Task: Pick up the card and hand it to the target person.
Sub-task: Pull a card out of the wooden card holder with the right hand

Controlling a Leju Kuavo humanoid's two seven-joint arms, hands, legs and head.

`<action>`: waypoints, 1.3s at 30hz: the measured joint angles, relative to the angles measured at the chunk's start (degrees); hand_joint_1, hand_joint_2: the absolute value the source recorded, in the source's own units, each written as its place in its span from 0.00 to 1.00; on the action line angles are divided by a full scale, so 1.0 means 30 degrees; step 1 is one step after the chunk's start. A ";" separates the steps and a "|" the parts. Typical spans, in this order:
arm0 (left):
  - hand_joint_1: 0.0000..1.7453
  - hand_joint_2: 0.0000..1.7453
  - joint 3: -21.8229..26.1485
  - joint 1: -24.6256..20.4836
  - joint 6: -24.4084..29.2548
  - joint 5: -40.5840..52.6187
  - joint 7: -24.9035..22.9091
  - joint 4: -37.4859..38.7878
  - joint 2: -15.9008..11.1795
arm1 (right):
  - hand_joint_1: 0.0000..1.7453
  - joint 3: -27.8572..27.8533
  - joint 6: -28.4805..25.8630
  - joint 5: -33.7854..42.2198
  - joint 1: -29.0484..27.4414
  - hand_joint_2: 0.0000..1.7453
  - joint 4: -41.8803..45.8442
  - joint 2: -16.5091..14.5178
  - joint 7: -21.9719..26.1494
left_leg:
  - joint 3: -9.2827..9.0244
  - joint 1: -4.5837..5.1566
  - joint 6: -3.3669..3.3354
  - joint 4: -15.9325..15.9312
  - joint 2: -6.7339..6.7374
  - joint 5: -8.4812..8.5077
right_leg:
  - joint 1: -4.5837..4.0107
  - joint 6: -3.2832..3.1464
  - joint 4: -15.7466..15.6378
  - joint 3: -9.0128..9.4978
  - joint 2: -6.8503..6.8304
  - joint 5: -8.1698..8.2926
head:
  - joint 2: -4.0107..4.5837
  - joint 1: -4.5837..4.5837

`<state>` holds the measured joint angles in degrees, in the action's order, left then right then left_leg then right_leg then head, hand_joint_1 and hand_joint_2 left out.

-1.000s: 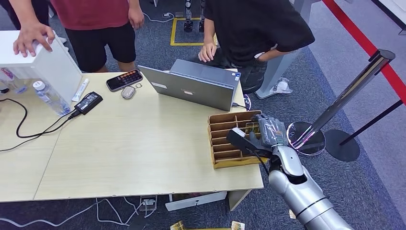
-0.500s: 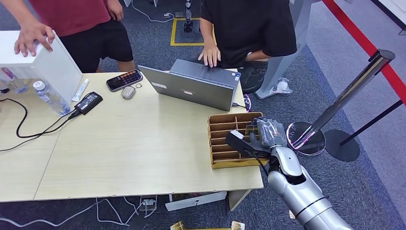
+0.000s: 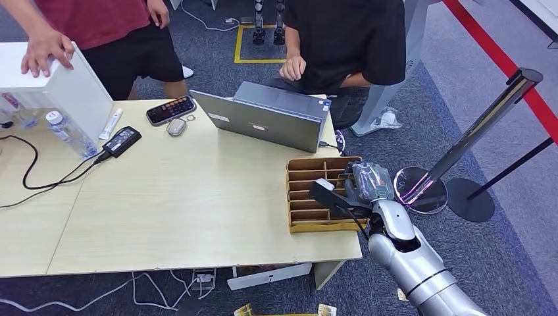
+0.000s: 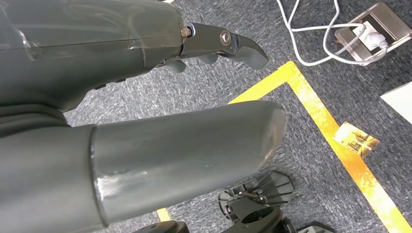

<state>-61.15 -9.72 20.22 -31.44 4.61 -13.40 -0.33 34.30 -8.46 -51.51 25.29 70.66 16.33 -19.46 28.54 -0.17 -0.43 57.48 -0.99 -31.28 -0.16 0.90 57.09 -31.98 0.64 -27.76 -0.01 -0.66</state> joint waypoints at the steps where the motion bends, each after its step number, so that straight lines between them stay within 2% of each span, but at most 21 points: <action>1: 0.00 0.00 0.0000 -0.0001 0.0000 0.0007 0.0002 0.0000 0.0000 | 0.82 0.0002 -0.0011 -0.0005 0.0001 1.00 0.0000 0.0000 0.0007 | 0.0000 0.0000 0.0000 0.0000 0.0001 0.0000 | 0.0000 0.0000 0.0000 -0.0001 0.0000 0.0000 | 0.0000 0.0000; 7: 0.00 0.00 0.0002 -0.0002 -0.0002 0.0075 0.0007 0.0000 0.0004 | 0.84 0.0002 -0.0069 0.0004 0.0001 1.00 0.0000 0.0000 0.0124 | 0.0000 0.0001 0.0000 0.0000 0.0002 0.0000 | 0.0001 0.0000 -0.0001 0.0000 0.0001 0.0000 | 0.0002 0.0002; 21: 0.00 0.00 0.0005 -0.0002 -0.0002 0.0127 0.0060 0.0000 0.0000 | 0.82 0.0002 -0.0182 0.0051 0.0023 1.00 0.0111 0.0000 0.0151 | 0.0001 0.0001 -0.0007 0.0000 0.0002 0.0005 | 0.0001 0.0001 0.0000 0.0001 0.0000 0.0001 | 0.0000 0.0000; 39: 0.00 0.00 0.0013 0.0015 0.0006 0.0082 0.0295 0.0006 -0.0015 | 0.80 -0.0067 -0.0036 -0.0048 0.0621 1.00 0.3495 0.0044 -0.0475 | -0.0001 0.0001 -0.0008 0.0001 0.0004 0.0006 | 0.0000 0.0000 0.0000 -0.0002 0.0004 0.0002 | 0.0002 0.0000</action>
<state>-61.11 -9.67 20.24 -31.20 5.50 -13.38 -0.37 34.10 -8.57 -51.65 27.15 81.15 16.46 -20.89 28.53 -0.17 -0.46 57.48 -0.98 -31.26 -0.16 0.90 57.09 -31.98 0.66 -27.76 0.00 -0.66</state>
